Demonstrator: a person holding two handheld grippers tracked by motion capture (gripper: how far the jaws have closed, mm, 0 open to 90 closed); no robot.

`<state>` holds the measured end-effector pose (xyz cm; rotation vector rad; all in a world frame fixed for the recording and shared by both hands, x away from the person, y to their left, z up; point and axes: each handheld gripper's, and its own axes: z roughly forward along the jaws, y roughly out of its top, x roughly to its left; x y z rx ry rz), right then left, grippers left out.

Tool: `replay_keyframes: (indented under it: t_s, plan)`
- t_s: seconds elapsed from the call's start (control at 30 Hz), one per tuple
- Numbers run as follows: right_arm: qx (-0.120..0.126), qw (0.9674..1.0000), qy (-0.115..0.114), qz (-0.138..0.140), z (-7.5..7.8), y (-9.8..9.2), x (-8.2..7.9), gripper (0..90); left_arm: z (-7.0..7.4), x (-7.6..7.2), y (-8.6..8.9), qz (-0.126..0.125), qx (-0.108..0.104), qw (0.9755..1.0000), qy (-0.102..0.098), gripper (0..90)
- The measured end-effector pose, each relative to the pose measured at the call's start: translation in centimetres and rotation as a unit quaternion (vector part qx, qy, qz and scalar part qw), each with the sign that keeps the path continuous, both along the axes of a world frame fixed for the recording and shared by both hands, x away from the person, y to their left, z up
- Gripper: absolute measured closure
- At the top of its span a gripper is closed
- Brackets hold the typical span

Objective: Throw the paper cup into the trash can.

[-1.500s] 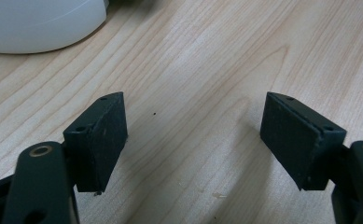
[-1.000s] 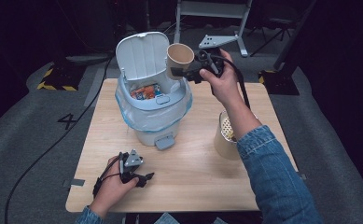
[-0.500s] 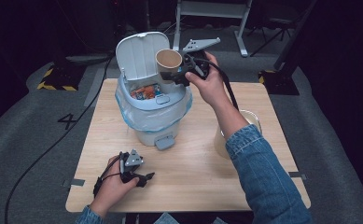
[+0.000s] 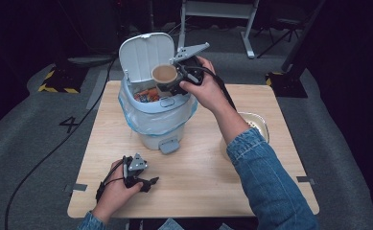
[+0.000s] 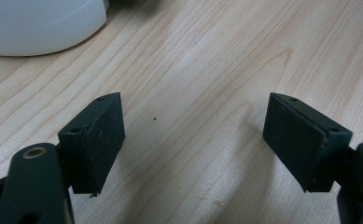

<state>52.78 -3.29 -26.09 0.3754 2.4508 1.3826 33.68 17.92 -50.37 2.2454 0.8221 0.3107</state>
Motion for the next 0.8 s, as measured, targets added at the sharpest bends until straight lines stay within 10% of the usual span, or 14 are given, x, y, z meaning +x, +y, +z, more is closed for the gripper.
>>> replay_keyframes:
  t_s: [0.17, 0.8]
  plan:
    - [0.023, 0.999, -0.037, -0.009, 0.9, -0.1, -0.8, 16.1, 0.0, 0.0, 0.0, 0.0, 0.0, 1.0, 0.0, 21.3]
    - [0.047, 0.9976, -0.018, -0.048, 4.3, -8.2, -4.2, 19.1, 0.0, -0.1, 0.0, 0.003, -0.002, 1.0, 0.001, 21.3]
